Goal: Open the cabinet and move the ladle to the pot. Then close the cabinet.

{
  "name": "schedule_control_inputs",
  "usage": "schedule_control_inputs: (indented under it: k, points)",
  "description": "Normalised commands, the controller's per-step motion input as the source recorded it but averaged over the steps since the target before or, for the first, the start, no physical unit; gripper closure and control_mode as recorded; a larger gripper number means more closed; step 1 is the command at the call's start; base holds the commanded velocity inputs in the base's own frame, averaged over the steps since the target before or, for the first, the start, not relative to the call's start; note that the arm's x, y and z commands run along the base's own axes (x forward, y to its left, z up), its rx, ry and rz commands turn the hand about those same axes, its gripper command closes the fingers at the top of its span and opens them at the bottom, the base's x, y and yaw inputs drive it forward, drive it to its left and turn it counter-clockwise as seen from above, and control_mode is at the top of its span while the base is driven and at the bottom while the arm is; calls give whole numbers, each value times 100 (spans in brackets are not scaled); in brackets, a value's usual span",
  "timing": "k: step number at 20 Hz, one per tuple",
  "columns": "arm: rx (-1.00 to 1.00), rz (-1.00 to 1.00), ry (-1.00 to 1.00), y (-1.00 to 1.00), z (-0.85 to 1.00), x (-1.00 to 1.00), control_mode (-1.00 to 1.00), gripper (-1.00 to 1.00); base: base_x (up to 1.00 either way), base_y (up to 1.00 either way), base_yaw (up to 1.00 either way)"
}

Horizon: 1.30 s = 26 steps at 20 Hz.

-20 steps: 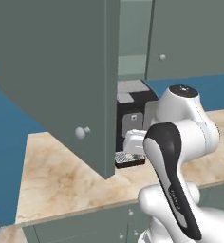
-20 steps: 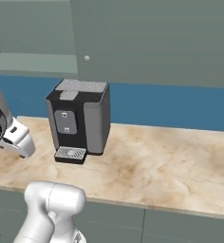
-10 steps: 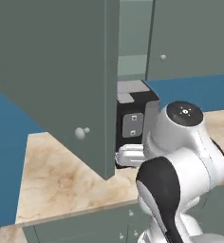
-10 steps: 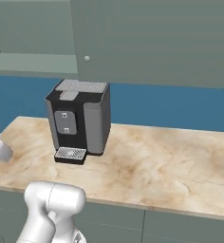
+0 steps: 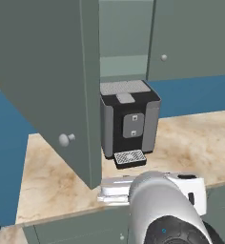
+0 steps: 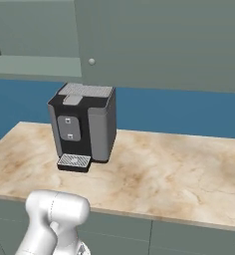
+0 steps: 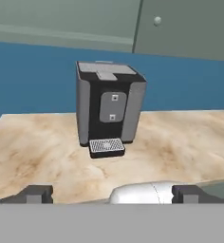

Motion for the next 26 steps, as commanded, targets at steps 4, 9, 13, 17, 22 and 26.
schedule_control_inputs:
  k: [4, 9, 13, 17, 22, 26]
  points:
    - [-19, 0, -48, 0, 63, -70, -100, -100, 0, 0, 0]
    - [-15, 0, -43, 38, 35, -89, -100, -100, 0, 0, 0]
    - [-7, 0, -28, 97, 12, -11, -100, -100, 0, 0, 0]
    - [-2, 0, -19, 100, 17, 49, -100, -100, 0, 0, 0]
    - [-2, 0, -16, 92, 9, 87, -100, -100, 0, 0, 0]
    - [-4, -1, -16, 38, 1, 100, -100, -100, 0, 0, 0]
